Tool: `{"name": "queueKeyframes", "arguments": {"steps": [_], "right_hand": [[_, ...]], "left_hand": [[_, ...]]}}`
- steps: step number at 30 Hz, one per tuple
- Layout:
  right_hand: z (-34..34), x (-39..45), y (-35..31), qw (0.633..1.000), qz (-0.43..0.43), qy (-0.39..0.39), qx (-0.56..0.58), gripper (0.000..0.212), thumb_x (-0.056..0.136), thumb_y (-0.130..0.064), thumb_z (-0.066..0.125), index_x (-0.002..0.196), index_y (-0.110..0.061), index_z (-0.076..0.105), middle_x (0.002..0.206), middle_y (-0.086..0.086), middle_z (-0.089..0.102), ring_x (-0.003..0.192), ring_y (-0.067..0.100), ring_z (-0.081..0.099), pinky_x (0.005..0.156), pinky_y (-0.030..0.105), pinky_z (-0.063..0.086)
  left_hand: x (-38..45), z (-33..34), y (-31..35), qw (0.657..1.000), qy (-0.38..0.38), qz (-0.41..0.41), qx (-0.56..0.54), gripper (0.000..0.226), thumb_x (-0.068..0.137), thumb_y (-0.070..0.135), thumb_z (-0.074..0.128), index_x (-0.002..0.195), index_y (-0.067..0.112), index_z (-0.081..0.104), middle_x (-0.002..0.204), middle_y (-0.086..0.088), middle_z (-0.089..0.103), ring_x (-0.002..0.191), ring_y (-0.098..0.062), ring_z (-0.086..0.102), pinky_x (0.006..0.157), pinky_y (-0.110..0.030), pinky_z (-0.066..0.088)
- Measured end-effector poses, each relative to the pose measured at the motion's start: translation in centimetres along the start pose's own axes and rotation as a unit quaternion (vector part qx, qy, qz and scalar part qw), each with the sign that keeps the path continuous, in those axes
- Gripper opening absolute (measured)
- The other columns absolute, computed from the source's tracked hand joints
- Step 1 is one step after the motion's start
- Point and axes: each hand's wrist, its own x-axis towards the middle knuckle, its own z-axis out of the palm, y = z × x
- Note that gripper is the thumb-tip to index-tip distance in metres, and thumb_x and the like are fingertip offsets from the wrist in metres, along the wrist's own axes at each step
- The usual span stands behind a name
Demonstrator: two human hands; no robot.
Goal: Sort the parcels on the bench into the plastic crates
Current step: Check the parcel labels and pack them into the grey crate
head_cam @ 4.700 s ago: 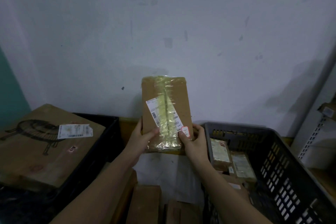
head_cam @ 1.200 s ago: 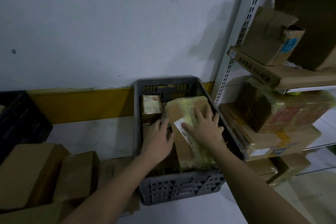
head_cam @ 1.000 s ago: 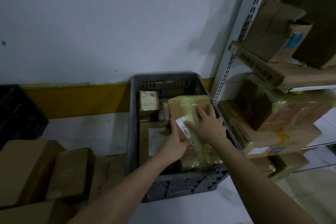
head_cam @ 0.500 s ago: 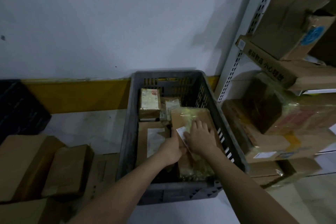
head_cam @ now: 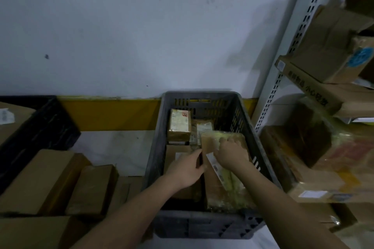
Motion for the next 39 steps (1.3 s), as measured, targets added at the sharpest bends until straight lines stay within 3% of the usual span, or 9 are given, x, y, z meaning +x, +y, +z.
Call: {"name": "queueKeyframes", "arguments": {"steps": [3, 5, 11, 19, 24, 28, 31, 36, 39], "right_hand": [[-1.2, 0.6, -2.1, 0.996, -0.045, 0.044, 0.058, 0.023, 0.100, -0.035, 0.040, 0.103, -0.016, 0.054, 0.113, 0.014, 0.062, 0.101, 0.032, 0.059, 0.086, 0.044, 0.053], [-2.3, 0.2, -4.4, 0.990, -0.078, 0.064, 0.097, 0.025, 0.099, -0.038, 0.043, 0.096, -0.017, 0.055, 0.095, 0.008, 0.064, 0.081, 0.026, 0.061, 0.071, 0.038, 0.055], [-5.0, -1.5, -12.3, 0.968, -0.166, 0.076, 0.171, 0.030, 0.097, -0.036, 0.049, 0.098, -0.016, 0.071, 0.089, 0.007, 0.069, 0.080, 0.026, 0.064, 0.065, 0.032, 0.047], [-2.0, -4.1, -25.4, 0.945, -0.232, 0.027, 0.231, 0.033, 0.099, -0.033, 0.051, 0.072, -0.014, 0.054, 0.066, 0.003, 0.054, 0.061, 0.021, 0.052, 0.055, 0.030, 0.037], [3.4, -5.1, -32.4, 0.930, -0.218, -0.077, 0.287, 0.036, 0.099, -0.029, 0.051, 0.084, 0.002, 0.062, 0.077, 0.019, 0.061, 0.064, 0.024, 0.049, 0.059, 0.036, 0.040], [7.8, -6.1, -37.1, 0.919, -0.194, -0.138, 0.313, 0.019, 0.101, -0.028, 0.051, 0.100, -0.014, 0.065, 0.095, 0.007, 0.069, 0.086, 0.023, 0.067, 0.079, 0.040, 0.055], [11.1, -7.0, -39.9, 0.912, -0.147, -0.201, 0.327, 0.025, 0.103, -0.030, 0.048, 0.118, -0.015, 0.060, 0.103, 0.005, 0.067, 0.095, 0.024, 0.067, 0.089, 0.043, 0.057], [13.8, -8.9, -43.4, 0.868, -0.122, -0.285, 0.387, 0.021, 0.107, -0.028, 0.041, 0.126, -0.025, 0.048, 0.109, -0.005, 0.060, 0.089, 0.010, 0.058, 0.059, 0.016, 0.049], [15.6, -9.1, -44.5, 0.856, -0.075, -0.295, 0.417, 0.046, 0.105, -0.037, 0.043, 0.149, -0.024, 0.035, 0.125, 0.005, 0.055, 0.084, 0.013, 0.054, 0.051, 0.018, 0.046]], "left_hand": [[-0.2, -2.7, -0.1, 0.991, 0.100, 0.016, 0.092, 0.045, 0.100, 0.043, 0.047, 0.142, 0.028, 0.047, 0.135, 0.004, 0.057, 0.125, -0.019, 0.049, 0.097, -0.040, 0.047], [-0.6, -4.9, -0.7, 0.977, 0.161, 0.012, 0.139, 0.046, 0.100, 0.044, 0.046, 0.142, 0.025, 0.048, 0.138, 0.002, 0.055, 0.128, -0.020, 0.044, 0.101, -0.038, 0.043], [-3.6, -11.9, -6.4, 0.956, 0.232, -0.071, 0.163, 0.048, 0.099, 0.050, 0.043, 0.140, 0.025, 0.050, 0.141, 0.001, 0.052, 0.131, -0.023, 0.041, 0.107, -0.043, 0.039], [-13.2, -18.4, -17.9, 0.933, 0.257, -0.211, 0.134, 0.052, 0.099, 0.053, 0.043, 0.144, 0.027, 0.045, 0.146, 0.000, 0.047, 0.133, -0.024, 0.039, 0.104, -0.039, 0.039], [-19.8, -19.9, -26.9, 0.913, 0.254, -0.301, 0.110, 0.057, 0.098, 0.058, 0.041, 0.145, 0.026, 0.041, 0.143, -0.003, 0.046, 0.128, -0.027, 0.043, 0.098, -0.042, 0.042], [-22.8, -19.5, -33.5, 0.904, 0.241, -0.350, 0.043, 0.066, 0.096, 0.059, 0.045, 0.151, 0.025, 0.032, 0.147, -0.006, 0.041, 0.127, -0.029, 0.043, 0.098, -0.045, 0.046], [-23.5, -19.0, -36.4, 0.905, 0.213, -0.369, 0.007, 0.076, 0.095, 0.059, 0.046, 0.156, 0.022, 0.019, 0.156, -0.008, 0.030, 0.135, -0.032, 0.038, 0.104, -0.046, 0.043], [-23.5, -18.8, -39.6, 0.925, 0.165, -0.325, -0.107, 0.080, 0.092, 0.054, 0.055, 0.157, 0.023, 0.019, 0.150, -0.006, 0.042, 0.129, -0.026, 0.050, 0.104, -0.042, 0.046], [-23.4, -18.8, -40.6, 0.930, 0.166, -0.299, -0.134, 0.074, 0.091, 0.047, 0.061, 0.154, 0.024, 0.029, 0.141, 0.001, 0.053, 0.122, -0.020, 0.056, 0.100, -0.039, 0.050]]}}
